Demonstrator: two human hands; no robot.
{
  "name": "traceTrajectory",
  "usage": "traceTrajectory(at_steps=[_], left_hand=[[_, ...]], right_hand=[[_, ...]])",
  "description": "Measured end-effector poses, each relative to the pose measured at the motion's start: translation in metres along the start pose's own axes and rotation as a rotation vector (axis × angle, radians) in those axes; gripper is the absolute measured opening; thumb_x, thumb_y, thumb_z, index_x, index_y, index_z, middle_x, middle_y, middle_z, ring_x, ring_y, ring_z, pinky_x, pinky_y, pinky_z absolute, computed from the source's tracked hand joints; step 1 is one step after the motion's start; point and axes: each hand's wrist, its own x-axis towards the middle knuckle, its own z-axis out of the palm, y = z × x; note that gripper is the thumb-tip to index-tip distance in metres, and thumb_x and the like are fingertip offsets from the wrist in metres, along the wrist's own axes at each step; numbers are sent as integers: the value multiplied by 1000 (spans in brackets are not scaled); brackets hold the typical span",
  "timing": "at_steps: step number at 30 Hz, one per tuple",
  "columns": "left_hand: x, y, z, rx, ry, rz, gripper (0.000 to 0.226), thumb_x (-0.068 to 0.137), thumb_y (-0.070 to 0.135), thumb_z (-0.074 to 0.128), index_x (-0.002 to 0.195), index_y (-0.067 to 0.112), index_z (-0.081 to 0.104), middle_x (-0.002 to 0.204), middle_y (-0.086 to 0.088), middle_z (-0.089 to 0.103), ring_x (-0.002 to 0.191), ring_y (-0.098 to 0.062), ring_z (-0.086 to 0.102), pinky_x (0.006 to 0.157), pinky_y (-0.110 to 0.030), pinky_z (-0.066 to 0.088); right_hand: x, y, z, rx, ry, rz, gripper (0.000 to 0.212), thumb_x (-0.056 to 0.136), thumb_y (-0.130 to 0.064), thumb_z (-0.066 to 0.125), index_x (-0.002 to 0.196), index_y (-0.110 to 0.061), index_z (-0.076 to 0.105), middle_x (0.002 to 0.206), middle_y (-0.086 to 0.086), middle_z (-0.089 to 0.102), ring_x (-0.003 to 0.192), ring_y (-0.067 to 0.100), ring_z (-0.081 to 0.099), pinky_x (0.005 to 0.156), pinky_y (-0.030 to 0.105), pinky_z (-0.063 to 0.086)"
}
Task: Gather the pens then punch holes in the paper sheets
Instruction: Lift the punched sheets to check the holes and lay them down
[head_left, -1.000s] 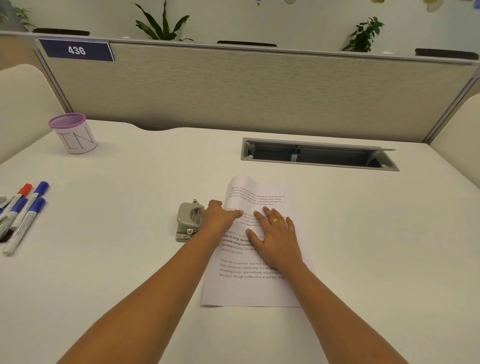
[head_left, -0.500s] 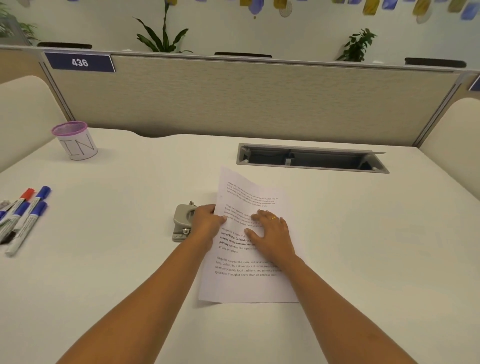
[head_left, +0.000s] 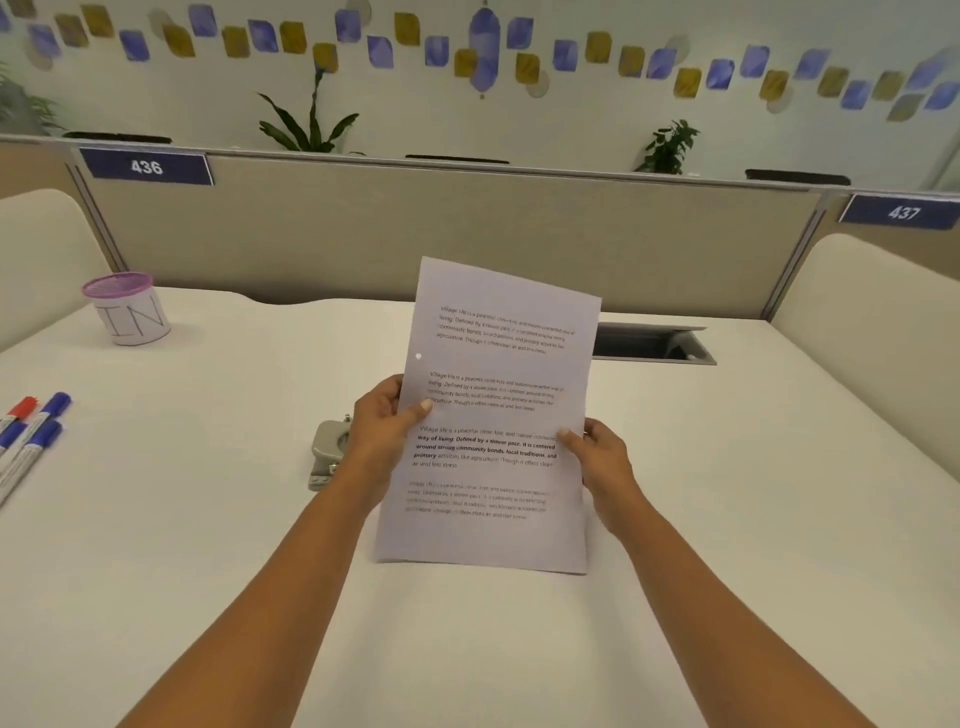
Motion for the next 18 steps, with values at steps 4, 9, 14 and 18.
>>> traceTrajectory(at_steps=[4,9,14,18], left_hand=[[-4,23,11,-71,-12,141,19,87,2,57,99,16,62,93,0,71,75,-12,72,60,-25,58],[-6,35,18,-113,-33,224,16,84,7,61,98,15,65,91,3,73,78,-15,71,63,-25,57],[-13,9,22,-26,9,121,15,79,8,67,92,16,66,91,-1,71,78,-18,68,63,-25,55],[-15,2,23,-9,36,110,15,81,8,67,85,21,66,83,5,71,69,-10,68,58,-20,53]], right_hand=[[-8,-31,-3,70,77,-201,10,94,-17,52,103,-14,55,99,5,66,87,19,64,73,29,54],[-19,-47,-12,163,93,-399,4,94,-18,53,91,-20,55,86,-6,66,70,-1,65,59,14,52],[-29,-22,-15,113,93,-348,9,90,-20,58,97,-15,55,94,0,65,85,19,64,64,19,54],[-29,-18,-17,98,90,-314,9,93,-20,54,100,-14,56,95,2,66,87,24,63,72,28,54]])
